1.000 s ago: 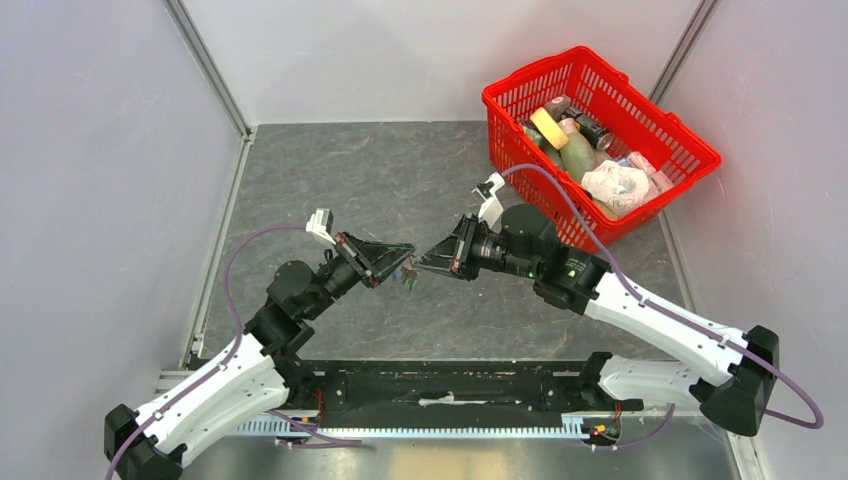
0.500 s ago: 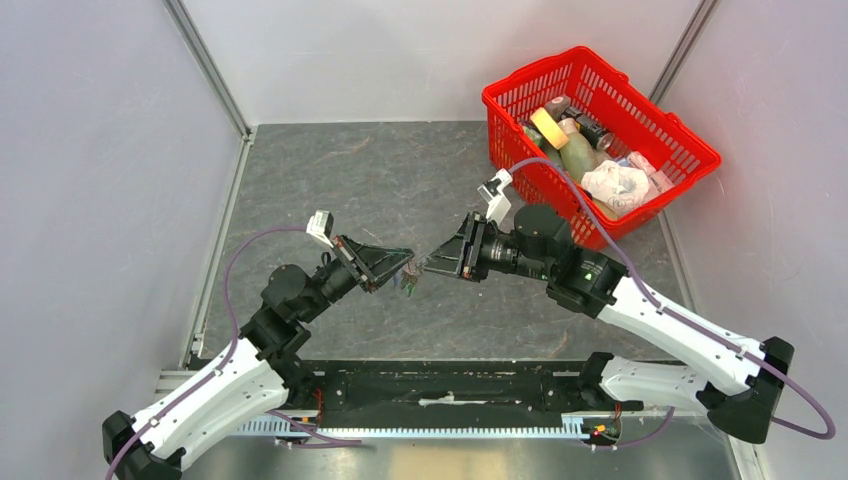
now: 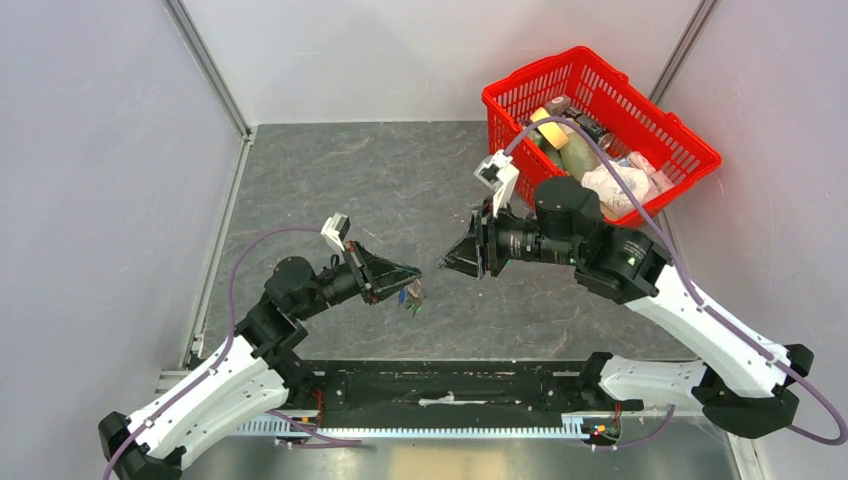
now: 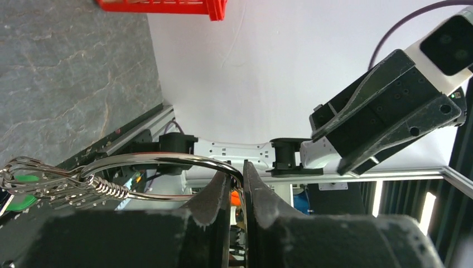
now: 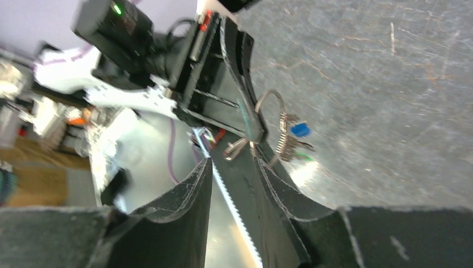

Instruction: Put the keys on the keyring

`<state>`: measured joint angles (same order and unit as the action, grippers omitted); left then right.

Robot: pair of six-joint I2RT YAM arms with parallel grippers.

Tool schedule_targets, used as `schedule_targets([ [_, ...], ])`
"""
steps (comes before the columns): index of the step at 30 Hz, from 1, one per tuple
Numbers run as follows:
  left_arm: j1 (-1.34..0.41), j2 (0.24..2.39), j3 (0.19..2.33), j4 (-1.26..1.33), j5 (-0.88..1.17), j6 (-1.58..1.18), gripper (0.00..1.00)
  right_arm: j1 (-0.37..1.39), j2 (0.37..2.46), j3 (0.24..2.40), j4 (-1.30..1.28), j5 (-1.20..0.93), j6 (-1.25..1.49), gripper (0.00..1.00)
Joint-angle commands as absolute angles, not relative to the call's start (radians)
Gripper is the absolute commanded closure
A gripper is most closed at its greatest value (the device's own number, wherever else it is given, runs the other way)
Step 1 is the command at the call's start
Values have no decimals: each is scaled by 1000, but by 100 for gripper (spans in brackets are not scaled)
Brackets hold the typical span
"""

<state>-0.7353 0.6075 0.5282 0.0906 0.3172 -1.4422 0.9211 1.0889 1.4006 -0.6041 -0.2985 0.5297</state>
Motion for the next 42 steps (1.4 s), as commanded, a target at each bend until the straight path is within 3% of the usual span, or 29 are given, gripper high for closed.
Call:
schedule_targets([
  [1,-732,583,552,17,384,-1490,98,948,1112,1431,-745,-354,244,60],
  [13,-729,632,509,30,420,-1524,98,1252,1034,1312,-714,-221,-379,54],
  [21,-713,645,493,77,449,-1539,98,1447,1040,1189,-573,37,-743,53],
  [26,-706,635,486,87,460,-1543,98,1524,1075,1163,-439,217,-903,62],
  [42,-681,619,472,112,511,-1552,98,1542,1097,1204,-517,251,-979,60],
])
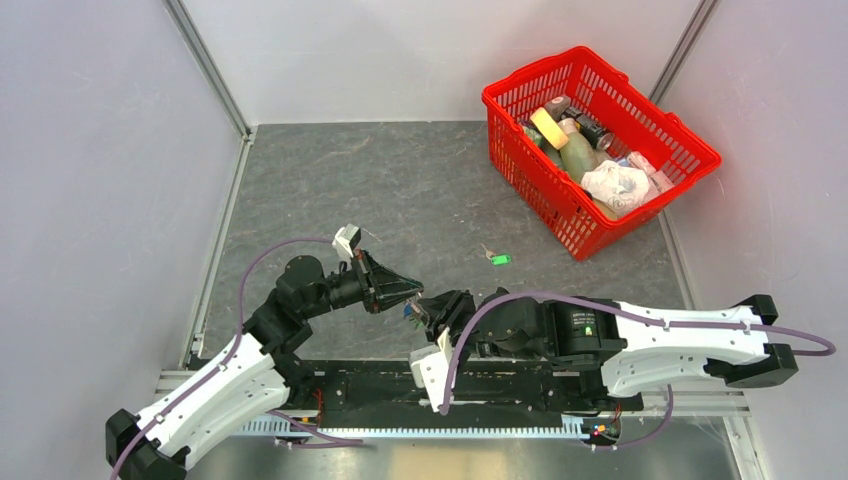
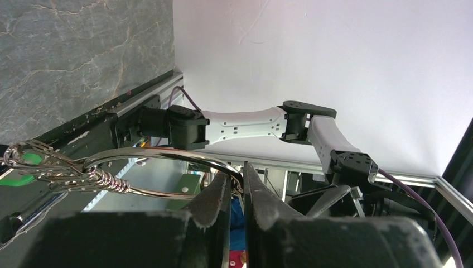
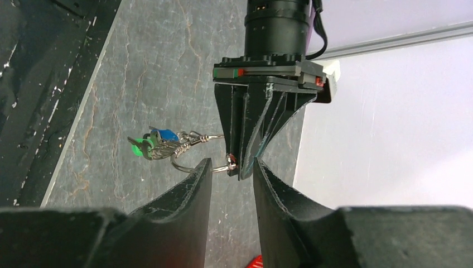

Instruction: Put the keys on the keyring

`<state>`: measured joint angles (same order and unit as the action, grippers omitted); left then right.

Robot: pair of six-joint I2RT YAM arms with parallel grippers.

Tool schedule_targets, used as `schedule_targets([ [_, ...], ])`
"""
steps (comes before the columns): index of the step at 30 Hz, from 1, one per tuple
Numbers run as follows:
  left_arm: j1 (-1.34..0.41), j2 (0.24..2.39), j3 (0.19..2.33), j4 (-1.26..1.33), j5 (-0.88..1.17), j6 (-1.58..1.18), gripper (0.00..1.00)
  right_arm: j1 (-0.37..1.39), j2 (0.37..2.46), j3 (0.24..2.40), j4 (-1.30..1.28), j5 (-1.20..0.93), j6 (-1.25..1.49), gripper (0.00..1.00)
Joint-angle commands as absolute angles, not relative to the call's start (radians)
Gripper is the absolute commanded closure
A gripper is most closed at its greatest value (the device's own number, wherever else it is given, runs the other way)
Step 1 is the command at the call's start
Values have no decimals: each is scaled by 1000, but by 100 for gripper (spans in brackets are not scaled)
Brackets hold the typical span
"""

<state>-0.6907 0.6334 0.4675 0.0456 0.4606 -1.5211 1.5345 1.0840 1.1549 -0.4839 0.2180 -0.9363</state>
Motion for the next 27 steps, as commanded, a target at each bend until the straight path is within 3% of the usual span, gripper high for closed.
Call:
schedule_targets([
  [1,-680,617,471,112,512,-1552,98,1542,1100,1204,-521,258,-984,61],
  [27,-674,588,473,112,540,-1560,98,1539,1172,1265,-563,279,-1038,73],
])
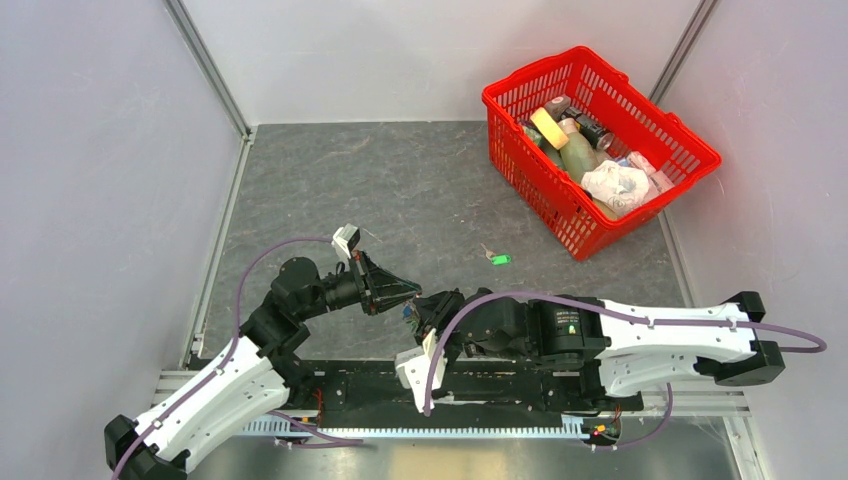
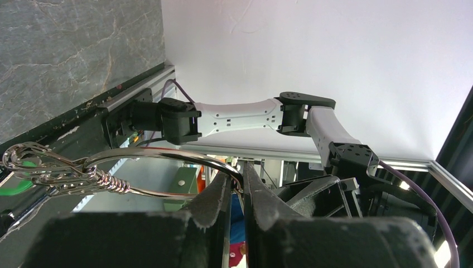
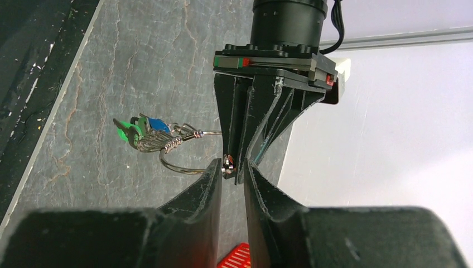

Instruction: Put the keys on the keyring

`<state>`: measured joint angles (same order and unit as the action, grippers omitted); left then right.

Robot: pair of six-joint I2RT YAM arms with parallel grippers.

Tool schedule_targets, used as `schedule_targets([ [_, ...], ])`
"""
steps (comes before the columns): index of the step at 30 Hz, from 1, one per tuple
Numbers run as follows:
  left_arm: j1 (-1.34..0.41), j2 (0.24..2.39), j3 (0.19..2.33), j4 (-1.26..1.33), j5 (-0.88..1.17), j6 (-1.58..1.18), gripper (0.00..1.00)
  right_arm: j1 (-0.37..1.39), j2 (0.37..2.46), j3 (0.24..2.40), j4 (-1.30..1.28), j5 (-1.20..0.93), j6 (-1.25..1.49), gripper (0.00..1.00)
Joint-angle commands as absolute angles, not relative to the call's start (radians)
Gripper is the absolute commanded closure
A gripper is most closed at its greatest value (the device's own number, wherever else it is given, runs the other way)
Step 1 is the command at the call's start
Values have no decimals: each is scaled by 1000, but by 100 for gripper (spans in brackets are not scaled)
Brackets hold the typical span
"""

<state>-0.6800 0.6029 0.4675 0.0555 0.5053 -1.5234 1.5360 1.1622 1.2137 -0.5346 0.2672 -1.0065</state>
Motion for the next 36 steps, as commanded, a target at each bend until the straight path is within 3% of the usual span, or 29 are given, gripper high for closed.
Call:
schedule_targets([
  [1,-673,587,474,112,541,-1560,98,1538,1175,1268,-569,279,-1036,73],
  [23,-670,578,471,133,560,-1567,98,1511,1200,1290,-574,264,-1038,82],
  [29,-669,577,464,138,560,-1569,98,1509,1197,1301,-574,251,-1032,100],
  [33,-669,577,458,173,560,-1576,98,1504,1196,1318,-575,224,-999,100],
  [34,-669,575,449,201,561,-1590,92,1501,1195,1327,-581,214,-985,100],
  [36,-667,566,436,255,563,-1606,65,1494,1197,1348,-599,208,-940,100],
])
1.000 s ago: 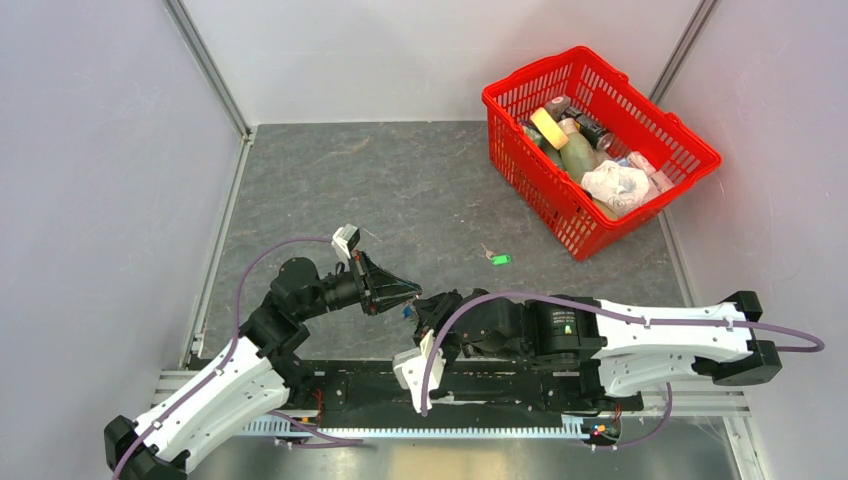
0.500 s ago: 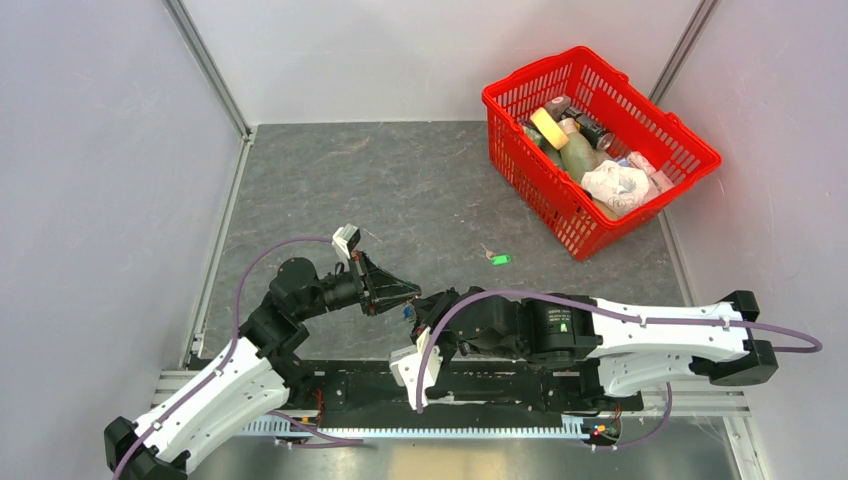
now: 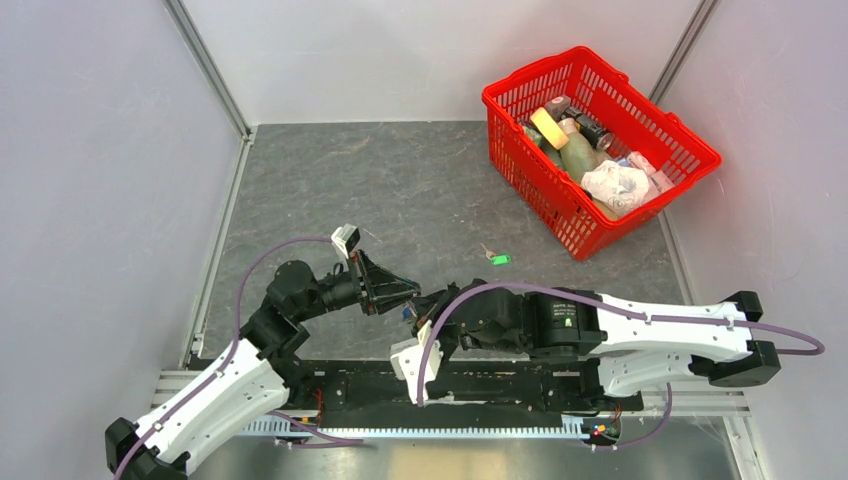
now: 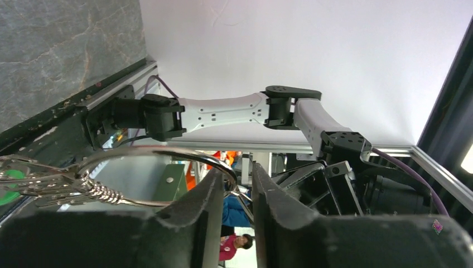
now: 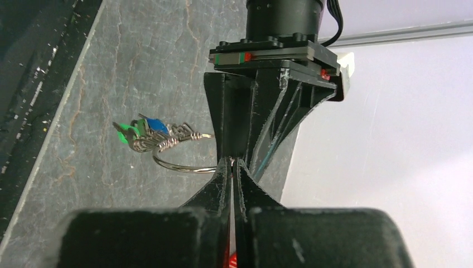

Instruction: Put the keys on the keyring

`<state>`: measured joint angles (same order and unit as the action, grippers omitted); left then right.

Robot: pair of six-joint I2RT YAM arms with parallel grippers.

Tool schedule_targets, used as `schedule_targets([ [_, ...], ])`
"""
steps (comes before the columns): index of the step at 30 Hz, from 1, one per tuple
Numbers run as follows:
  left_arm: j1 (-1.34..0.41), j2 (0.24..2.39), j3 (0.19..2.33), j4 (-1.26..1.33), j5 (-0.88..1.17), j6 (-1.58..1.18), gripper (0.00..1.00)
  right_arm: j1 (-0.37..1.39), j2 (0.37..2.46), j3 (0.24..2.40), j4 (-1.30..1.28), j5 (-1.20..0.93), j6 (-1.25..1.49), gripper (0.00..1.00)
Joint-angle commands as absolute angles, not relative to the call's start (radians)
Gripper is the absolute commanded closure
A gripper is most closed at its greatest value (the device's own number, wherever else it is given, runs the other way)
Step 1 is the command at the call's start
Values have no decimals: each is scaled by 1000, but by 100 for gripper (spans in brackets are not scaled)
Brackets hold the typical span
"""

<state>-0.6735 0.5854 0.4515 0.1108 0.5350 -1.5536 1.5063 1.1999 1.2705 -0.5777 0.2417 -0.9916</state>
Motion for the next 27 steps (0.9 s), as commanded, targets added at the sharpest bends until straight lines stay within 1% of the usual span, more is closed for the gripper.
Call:
schedule_targets([
  [1,-666,561,439,265,564,-1603,55,1484,1197,1360,-606,208,-903,100],
  [2,-665,553,447,263,566,-1593,46,1474,1197,1371,-611,204,-867,100],
  [3,-664,547,461,248,569,-1572,33,1460,1193,1380,-619,191,-824,100],
  [4,-664,540,481,217,572,-1547,28,1446,1188,1383,-620,174,-778,100],
  [5,-663,537,505,193,577,-1512,24,1432,1178,1386,-619,164,-740,100],
  [9,-663,512,597,39,571,-1377,22,1390,1157,1418,-619,151,-571,100],
  [15,-664,461,704,-153,502,-1229,24,1345,1156,1527,-644,173,-332,100],
  [23,-664,459,728,-145,458,-1275,25,1327,1206,1652,-682,274,-60,100],
  [27,-664,457,698,-45,424,-1361,26,1324,1221,1676,-678,317,60,100],
])
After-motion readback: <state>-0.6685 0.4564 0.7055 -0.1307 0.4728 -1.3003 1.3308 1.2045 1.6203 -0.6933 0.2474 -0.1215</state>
